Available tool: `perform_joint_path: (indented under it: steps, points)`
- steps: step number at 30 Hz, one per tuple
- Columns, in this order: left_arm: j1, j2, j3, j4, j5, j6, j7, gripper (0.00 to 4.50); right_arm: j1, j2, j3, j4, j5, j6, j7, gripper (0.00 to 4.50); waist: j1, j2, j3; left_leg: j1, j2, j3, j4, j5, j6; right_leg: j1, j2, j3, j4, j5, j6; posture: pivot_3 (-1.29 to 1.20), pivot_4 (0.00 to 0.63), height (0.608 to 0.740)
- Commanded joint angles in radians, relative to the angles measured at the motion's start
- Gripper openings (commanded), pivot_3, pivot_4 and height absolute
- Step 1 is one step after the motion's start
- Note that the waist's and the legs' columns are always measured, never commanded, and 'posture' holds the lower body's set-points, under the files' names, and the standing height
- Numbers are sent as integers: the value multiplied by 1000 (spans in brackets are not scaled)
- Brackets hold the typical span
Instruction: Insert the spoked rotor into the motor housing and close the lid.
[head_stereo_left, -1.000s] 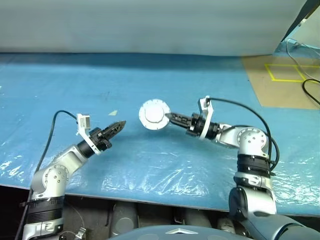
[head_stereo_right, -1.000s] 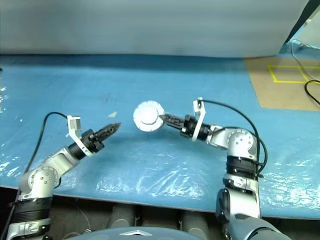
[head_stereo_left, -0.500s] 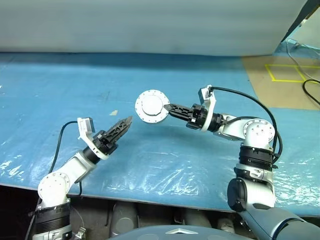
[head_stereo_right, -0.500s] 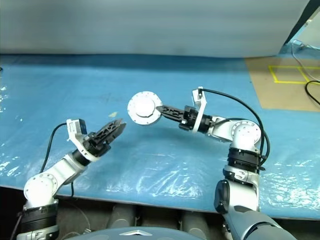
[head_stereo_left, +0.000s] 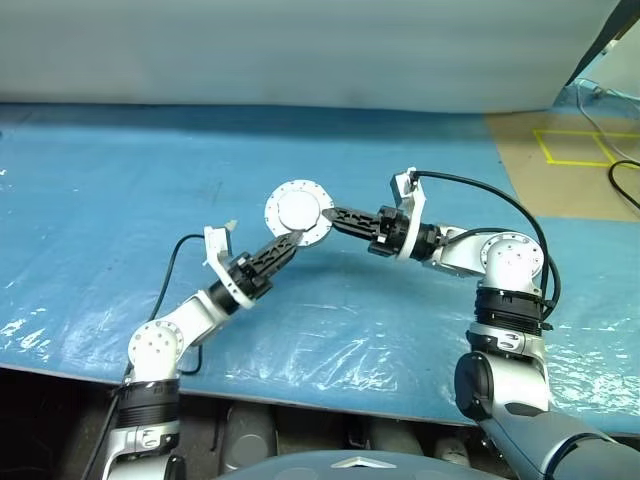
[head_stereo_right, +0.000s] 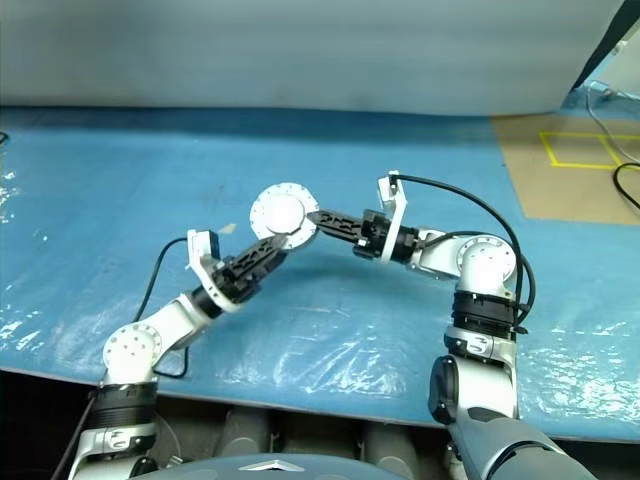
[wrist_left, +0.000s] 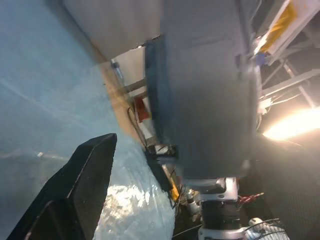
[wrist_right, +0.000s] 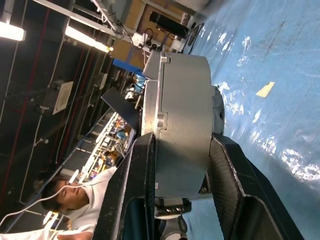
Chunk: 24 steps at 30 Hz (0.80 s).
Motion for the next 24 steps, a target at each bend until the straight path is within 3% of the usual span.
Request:
perform_joint_path:
  steps: [1, 6, 12, 22, 24]
  points:
    - [-45, -20, 12, -7, -10, -27, -14, 4472, -20, 0, -12, -48, 59, -4, 11, 1129, 0, 0, 0, 0, 0, 0, 0, 0, 0, 0, 0, 0, 0, 0, 0, 0, 150, 740]
    - [-43, -18, 30, -27, -32, -18, 5, 4472, -16, -12, -16, -53, 61, -2, 7, 1129, -3, 0, 0, 0, -1, -1, 0, 0, 0, 0, 0, 0, 0, 0, 0, 0, 150, 740]
    - [-100, -40, 67, 83, 7, -74, 31, 4472, -13, -3, -9, -49, 56, -11, 1, 1129, -1, 0, 0, 0, -1, 0, 1, 0, 0, 0, 0, 0, 0, 0, 1, 0, 150, 740]
    - [-106, -47, 3, 106, 107, -69, 7, 4472, -10, 1, 5, -47, 48, -24, -4, 1129, -1, 0, 0, -1, -1, -1, 1, 0, 0, 0, 0, 0, 0, 1, 1, 0, 150, 740]
    - [-101, -51, 18, 114, 93, -63, 2, 4083, -4, 5, 5, -48, 46, -28, -6, 1129, -1, 0, 0, -1, 0, -1, 1, 0, 0, 0, 0, 0, 0, 1, 1, 0, 150, 740]
